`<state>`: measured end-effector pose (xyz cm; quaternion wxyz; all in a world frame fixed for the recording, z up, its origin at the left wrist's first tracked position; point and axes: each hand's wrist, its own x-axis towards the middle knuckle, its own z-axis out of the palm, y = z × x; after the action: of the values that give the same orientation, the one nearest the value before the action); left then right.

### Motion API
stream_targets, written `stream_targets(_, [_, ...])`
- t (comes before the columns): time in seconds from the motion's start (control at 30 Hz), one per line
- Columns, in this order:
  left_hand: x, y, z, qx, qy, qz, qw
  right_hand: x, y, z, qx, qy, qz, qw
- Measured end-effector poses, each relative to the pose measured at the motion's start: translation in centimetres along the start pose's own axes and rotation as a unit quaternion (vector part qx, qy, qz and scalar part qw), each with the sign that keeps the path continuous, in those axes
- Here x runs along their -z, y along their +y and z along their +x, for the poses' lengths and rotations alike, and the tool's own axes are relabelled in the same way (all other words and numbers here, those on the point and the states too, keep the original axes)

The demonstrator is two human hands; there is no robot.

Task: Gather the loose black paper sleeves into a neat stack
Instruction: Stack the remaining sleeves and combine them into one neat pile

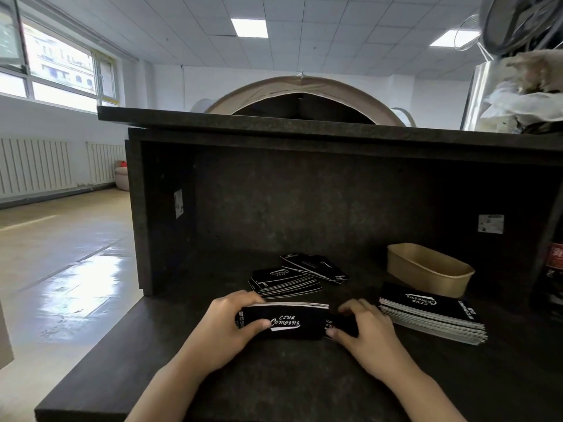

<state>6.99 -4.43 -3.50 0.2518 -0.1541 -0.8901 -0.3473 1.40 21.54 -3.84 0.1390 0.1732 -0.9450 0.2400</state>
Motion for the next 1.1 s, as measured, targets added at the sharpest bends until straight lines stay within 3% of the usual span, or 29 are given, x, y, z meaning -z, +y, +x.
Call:
stream_targets(0.3, [0.0, 0.2, -0.1, 0.005, -0.009, -0.008, 1.0, 0.8, -0.7, -0.1, -0.041, -0.013, 0.022, 0.999])
stream_targets(0.53, [0.2, 0.5, -0.2, -0.01, -0.014, -0.016, 1.0, 1.5, -0.6, -0.2, -0.03, 0.034, 0.266, 0.963])
stream_targets(0.63, [0.0, 0.5, -0.2, 0.01, -0.011, -0.035, 0.999, 1.8, -1.3, -0.4, -0.007, 0.041, 0.304, 0.952])
stream_targets(0.7, [-0.4, 0.7, -0.2, 0.022, -0.02, -0.049, 0.998, 1.9, -1.8, -0.6, 0.024, 0.02, 0.333, 0.942])
stream_targets(0.77, [-1.0, 0.9, -0.1, 0.017, -0.03, -0.052, 0.998, 1.6, -2.5, -1.0, 0.06, -0.062, 0.386, 0.919])
stream_targets(0.87, [-1.3, 1.2, 0.1, 0.0, -0.032, -0.036, 0.999, 0.8, -2.8, -1.2, 0.117, -0.119, 0.304, 0.938])
stream_targets(1.1, [-1.1, 0.9, 0.2, -0.009, -0.026, -0.049, 0.998, 0.2, -2.7, -0.8, 0.144, -0.041, 0.21, 0.966])
